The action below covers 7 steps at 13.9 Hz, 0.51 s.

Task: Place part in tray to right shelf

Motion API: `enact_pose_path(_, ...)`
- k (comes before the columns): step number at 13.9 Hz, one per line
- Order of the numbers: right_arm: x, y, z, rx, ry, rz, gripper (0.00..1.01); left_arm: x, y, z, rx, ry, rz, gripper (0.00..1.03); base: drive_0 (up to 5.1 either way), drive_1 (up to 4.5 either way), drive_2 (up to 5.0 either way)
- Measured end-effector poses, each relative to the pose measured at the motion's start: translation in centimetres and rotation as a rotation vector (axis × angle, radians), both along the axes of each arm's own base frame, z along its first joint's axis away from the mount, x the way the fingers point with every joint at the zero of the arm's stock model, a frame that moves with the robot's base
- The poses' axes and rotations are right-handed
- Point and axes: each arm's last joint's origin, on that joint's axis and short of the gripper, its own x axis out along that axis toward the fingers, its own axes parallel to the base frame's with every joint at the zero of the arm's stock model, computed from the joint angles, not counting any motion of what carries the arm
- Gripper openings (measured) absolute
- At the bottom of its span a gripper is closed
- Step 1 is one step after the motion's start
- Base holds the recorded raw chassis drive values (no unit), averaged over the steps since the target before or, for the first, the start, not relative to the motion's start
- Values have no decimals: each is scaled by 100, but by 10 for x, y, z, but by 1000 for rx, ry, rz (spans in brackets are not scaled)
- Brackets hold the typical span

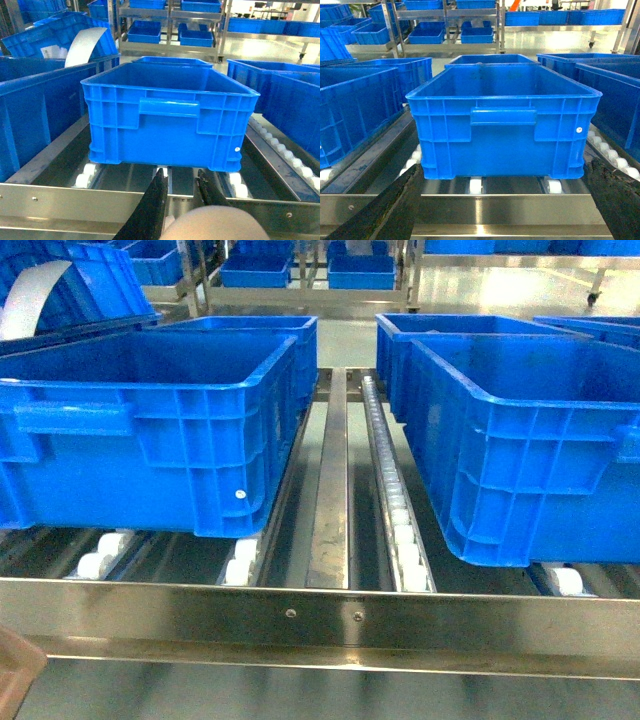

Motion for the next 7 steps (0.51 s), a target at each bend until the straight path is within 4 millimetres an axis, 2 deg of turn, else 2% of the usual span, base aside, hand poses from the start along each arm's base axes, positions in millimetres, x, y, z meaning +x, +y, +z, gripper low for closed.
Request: enact_pose_path(7,0,0,0,0,0,0,98,0,0,0,0,0,0,12,0,0,0)
